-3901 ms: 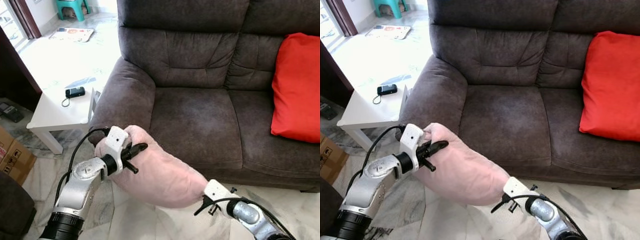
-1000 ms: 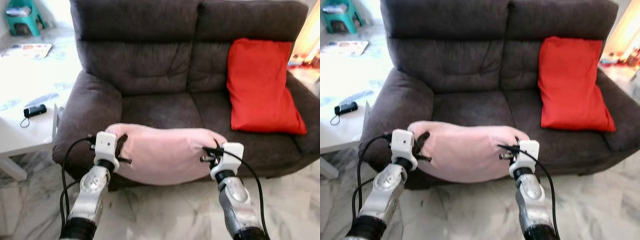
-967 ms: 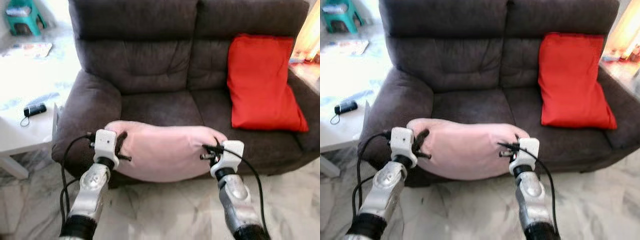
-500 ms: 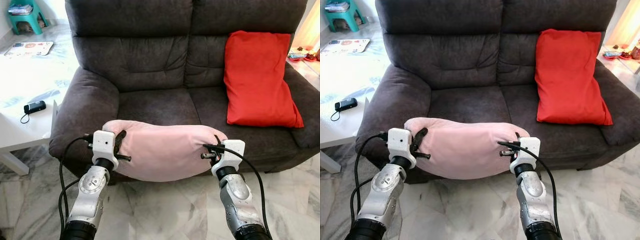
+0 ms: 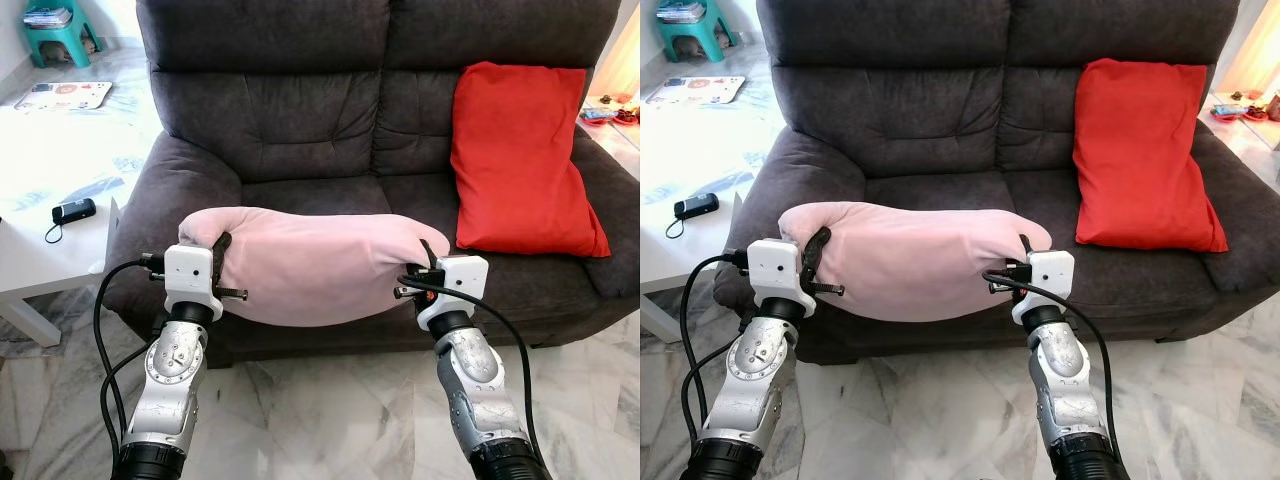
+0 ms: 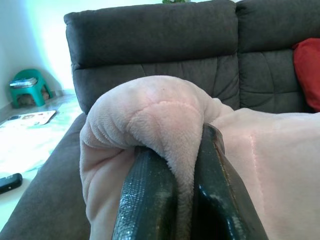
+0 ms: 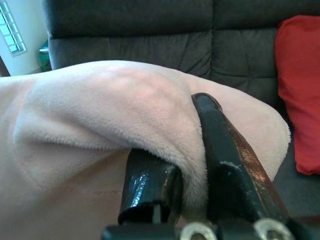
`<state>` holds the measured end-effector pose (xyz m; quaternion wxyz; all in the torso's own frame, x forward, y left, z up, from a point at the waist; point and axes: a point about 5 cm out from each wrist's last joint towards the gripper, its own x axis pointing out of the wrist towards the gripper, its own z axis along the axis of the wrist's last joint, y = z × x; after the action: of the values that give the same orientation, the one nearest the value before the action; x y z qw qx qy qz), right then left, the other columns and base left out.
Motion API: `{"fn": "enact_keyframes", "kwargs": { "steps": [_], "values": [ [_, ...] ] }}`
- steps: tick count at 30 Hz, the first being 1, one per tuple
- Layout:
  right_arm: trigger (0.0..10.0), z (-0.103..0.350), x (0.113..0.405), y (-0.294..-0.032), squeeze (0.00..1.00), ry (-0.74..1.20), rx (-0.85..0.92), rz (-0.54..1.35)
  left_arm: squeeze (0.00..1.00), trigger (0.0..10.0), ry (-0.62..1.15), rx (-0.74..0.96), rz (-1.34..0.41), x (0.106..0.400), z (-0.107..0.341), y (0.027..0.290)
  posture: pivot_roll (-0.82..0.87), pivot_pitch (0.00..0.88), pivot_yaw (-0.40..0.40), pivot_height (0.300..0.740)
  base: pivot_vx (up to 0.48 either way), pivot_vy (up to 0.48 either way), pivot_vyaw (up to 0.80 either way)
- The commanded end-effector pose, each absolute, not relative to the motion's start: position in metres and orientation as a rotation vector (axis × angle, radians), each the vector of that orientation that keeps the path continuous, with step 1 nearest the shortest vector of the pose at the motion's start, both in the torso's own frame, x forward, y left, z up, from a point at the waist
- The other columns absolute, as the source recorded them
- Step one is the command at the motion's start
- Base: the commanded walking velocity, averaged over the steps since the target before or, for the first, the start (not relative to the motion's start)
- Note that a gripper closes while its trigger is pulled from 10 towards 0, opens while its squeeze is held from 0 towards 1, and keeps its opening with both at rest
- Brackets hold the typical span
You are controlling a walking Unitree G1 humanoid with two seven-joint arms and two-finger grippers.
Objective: Move the pillow to the sofa from floor
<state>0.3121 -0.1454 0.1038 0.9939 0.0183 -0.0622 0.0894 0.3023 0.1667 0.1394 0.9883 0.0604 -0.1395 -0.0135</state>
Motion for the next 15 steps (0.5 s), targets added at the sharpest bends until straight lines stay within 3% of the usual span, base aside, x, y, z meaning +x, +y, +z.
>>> {"fn": "enact_keyframes", "kwargs": {
  "steps": [1, 9, 15],
  "values": [
    [10.0, 0.1231, 0.3133, -0.1501, 0.0, -0.21, 0.044, 0.161, 0.0, 10.0, -0.332, 0.127, 0.016, 0.3003, 0.1512, 0.1749, 0.05, 0.087, -0.023, 0.74, 0.262, 0.0, 0.0],
    [10.0, 0.1287, 0.3125, -0.1457, 0.0, -0.231, 0.005, 0.202, 0.0, 10.0, -0.343, 0.125, 0.021, 0.302, 0.1538, 0.1745, 0.05, 0.086, -0.024, 0.74, 0.33, 0.0, 0.0],
    [10.0, 0.1302, 0.3116, -0.1438, 0.0, -0.236, 0.008, 0.212, 0.0, 10.0, -0.343, 0.124, 0.024, 0.3022, 0.1538, 0.1748, 0.05, 0.086, -0.026, 0.74, 0.352, 0.0, 0.71]
  ]
}}
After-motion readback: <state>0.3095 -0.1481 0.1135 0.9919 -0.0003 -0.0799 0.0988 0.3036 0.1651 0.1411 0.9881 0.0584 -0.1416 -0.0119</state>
